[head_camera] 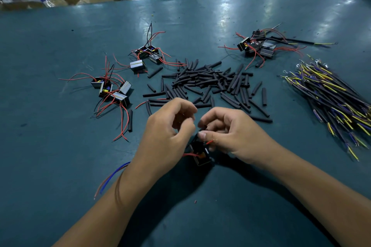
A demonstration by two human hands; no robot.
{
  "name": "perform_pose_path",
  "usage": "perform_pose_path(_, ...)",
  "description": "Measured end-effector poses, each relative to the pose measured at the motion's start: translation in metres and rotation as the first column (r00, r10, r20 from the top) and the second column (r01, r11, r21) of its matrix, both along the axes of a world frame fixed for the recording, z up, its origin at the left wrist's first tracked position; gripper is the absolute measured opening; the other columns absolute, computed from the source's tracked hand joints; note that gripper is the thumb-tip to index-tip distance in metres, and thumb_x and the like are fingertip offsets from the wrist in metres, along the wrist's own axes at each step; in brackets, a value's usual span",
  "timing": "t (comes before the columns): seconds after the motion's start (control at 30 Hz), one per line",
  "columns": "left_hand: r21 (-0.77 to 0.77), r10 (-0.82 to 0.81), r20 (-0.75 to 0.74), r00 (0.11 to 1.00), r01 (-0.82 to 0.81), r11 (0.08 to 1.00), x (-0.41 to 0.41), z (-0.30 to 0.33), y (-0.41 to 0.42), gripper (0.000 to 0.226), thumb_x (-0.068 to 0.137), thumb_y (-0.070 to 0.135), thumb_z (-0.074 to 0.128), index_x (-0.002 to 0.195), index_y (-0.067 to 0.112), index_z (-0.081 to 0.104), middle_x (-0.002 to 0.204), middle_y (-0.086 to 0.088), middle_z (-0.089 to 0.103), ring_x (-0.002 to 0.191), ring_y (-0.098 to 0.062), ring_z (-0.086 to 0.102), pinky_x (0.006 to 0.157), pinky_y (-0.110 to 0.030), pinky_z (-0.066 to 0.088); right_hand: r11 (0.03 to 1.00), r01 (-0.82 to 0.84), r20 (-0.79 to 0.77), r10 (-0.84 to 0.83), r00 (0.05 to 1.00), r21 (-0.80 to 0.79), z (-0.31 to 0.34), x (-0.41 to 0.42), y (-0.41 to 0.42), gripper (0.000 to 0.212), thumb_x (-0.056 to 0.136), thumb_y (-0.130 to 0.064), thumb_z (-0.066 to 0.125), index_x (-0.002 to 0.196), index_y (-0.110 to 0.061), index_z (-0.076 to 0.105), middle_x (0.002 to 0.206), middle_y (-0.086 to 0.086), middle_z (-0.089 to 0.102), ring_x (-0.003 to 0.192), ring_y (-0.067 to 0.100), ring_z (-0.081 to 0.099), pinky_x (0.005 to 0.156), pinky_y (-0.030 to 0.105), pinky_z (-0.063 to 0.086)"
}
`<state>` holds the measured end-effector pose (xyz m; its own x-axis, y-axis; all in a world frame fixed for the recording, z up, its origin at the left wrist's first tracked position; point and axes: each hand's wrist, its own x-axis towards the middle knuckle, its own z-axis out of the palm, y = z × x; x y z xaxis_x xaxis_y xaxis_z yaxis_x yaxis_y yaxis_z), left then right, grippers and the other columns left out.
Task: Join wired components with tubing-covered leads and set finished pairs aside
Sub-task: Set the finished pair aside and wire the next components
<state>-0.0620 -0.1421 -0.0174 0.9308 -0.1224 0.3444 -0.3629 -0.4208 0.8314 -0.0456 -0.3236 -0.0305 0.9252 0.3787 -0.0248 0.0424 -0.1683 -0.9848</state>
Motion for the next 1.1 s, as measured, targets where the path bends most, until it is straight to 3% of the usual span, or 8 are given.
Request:
perform_pose_path(0.1, 0.118, -0.044, 0.053, 0.998, 0.038, 0.992, -0.002, 0.001, -0.001, 0.005, 0.084, 0.02, 0.062, 0.088, 0.018, 0.065, 0.077, 0.008, 0.063, 0.07, -0.018, 0.059, 0.064, -0.033, 0.049, 1.0, -0.003, -0.011, 0.003, 1.0, 0.03, 0.003, 0.0, -0.005, 0.009, 0.09, -0.005, 0.071, 0.093, -0.01, 0.063, 0.074, 0.007, 0.072, 0.062, 0.014, 0.067, 0.051, 0.023, 0.049)
perform_pose_path(0.23, 0.21, -0.099, 0.09, 0.991, 0.079, 0.975, -0.002, 0.001, -0.001, 0.007, 0.081, 0.025, 0.068, 0.084, 0.02, 0.065, 0.075, 0.009, 0.061, 0.067, -0.017, 0.056, 0.06, -0.03, 0.046, 0.993, -0.013, 0.099, 0.024, 0.995, -0.114, 0.001, 0.001, -0.005, 0.01, 0.087, -0.003, 0.074, 0.09, -0.01, 0.068, 0.077, 0.008, 0.069, 0.068, 0.01, 0.061, 0.065, 0.024, 0.051)
perform_pose_path(0.37, 0.24, -0.116, 0.078, 0.99, 0.094, 0.966, 0.0, -0.002, 0.001, 0.006, 0.08, 0.026, 0.069, 0.083, 0.023, 0.065, 0.071, 0.009, 0.061, 0.067, -0.015, 0.058, 0.059, -0.026, 0.047, 0.992, -0.03, 0.087, 0.042, 0.995, -0.125, -0.002, 0.002, -0.004, 0.011, 0.085, -0.003, 0.075, 0.089, -0.012, 0.07, 0.069, -0.004, 0.066, 0.061, 0.006, 0.057, 0.059, 0.019, 0.046)
perform_pose_path(0.53, 0.274, -0.152, 0.022, 0.988, 0.14, 0.951, 0.002, -0.005, 0.005, 0.012, 0.079, 0.032, 0.075, 0.084, 0.028, 0.064, 0.072, 0.015, 0.063, 0.067, -0.011, 0.061, 0.057, -0.014, 0.043, 0.984, -0.047, 0.138, 0.072, 0.988, -0.174, -0.001, 0.006, -0.018, 0.011, 0.087, -0.011, 0.077, 0.088, -0.018, 0.069, 0.07, 0.001, 0.072, 0.059, 0.008, 0.063, 0.054, 0.019, 0.047)
perform_pose_path(0.7, 0.406, -0.146, 0.016, 0.989, 0.127, 0.905, 0.005, -0.007, 0.001, 0.01, 0.082, 0.025, 0.08, 0.086, 0.025, 0.071, 0.072, 0.014, 0.061, 0.066, -0.01, 0.056, 0.061, -0.028, 0.046, 0.963, -0.012, 0.233, 0.078, 0.969, -0.27, 0.0, 0.008, -0.023, 0.008, 0.087, -0.019, 0.077, 0.084, -0.022, 0.07, 0.064, -0.007, 0.07, 0.053, 0.004, 0.063, 0.051, 0.012, 0.043)
perform_pose_path(0.9, 0.546, -0.147, 0.028, 0.989, 0.108, 0.831, 0.004, -0.003, 0.003, 0.001, 0.087, 0.033, 0.069, 0.086, 0.033, 0.069, 0.078, 0.018, 0.06, 0.078, -0.005, 0.053, 0.077, -0.03, 0.036, 0.908, -0.027, 0.322, 0.176, 0.93, -0.418, 0.005, 0.007, -0.028, 0.008, 0.093, -0.025, 0.07, 0.085, -0.026, 0.068, 0.067, -0.013, 0.069, 0.057, 0.003, 0.063, 0.052, 0.009, 0.043)
perform_pose_path(1.1, 0.499, -0.162, -0.071, 0.984, 0.175, 0.849, 0.009, 0.0, 0.009, 0.003, 0.087, 0.033, 0.074, 0.085, 0.031, 0.073, 0.077, 0.018, 0.062, 0.077, -0.006, 0.056, 0.07, -0.03, 0.044, 0.887, -0.021, 0.341, 0.199, 0.919, -0.46, 0.005, 0.007, -0.029, 0.009, 0.093, -0.028, 0.07, 0.085, -0.027, 0.066, 0.067, -0.011, 0.069, 0.057, 0.003, 0.062, 0.053, 0.011, 0.044)
